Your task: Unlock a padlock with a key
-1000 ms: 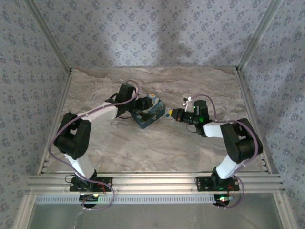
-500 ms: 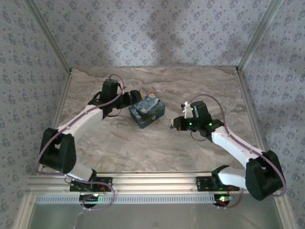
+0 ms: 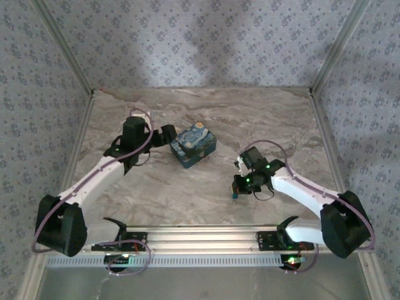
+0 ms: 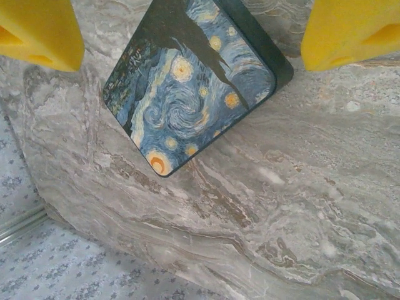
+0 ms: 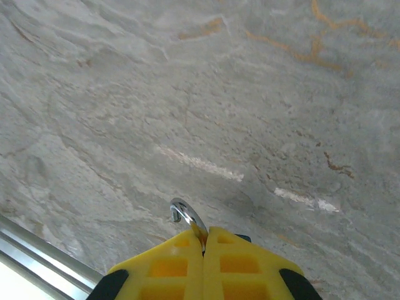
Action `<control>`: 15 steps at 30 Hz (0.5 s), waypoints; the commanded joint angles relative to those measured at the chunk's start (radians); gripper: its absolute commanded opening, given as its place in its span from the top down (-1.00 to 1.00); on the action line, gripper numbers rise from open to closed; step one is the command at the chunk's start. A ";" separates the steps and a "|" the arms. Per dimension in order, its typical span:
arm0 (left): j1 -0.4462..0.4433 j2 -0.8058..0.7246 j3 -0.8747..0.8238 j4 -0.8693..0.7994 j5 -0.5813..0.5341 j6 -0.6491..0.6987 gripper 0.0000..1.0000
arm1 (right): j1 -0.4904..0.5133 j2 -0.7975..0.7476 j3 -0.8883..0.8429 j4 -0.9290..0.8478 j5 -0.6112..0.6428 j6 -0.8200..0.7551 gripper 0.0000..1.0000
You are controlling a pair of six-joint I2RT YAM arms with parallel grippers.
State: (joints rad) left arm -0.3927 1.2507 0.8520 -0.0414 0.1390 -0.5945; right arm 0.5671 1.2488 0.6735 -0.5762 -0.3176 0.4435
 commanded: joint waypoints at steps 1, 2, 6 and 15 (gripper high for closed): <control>0.005 -0.029 -0.008 0.009 -0.030 0.021 -0.80 | 0.010 0.036 -0.010 0.007 -0.007 -0.025 1.00; 0.005 -0.033 -0.009 0.009 -0.032 0.022 -0.81 | 0.012 0.044 -0.012 0.019 -0.013 -0.025 1.00; 0.007 -0.042 -0.007 0.008 -0.038 0.029 -0.82 | 0.013 0.064 -0.025 0.056 -0.023 -0.025 0.85; 0.011 -0.074 0.006 0.007 -0.045 0.051 -0.84 | -0.010 0.043 -0.013 0.078 0.000 -0.050 0.50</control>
State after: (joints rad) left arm -0.3923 1.2152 0.8520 -0.0418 0.1104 -0.5751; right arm 0.5671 1.3212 0.6575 -0.5003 -0.3283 0.4088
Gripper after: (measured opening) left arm 0.919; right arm 0.238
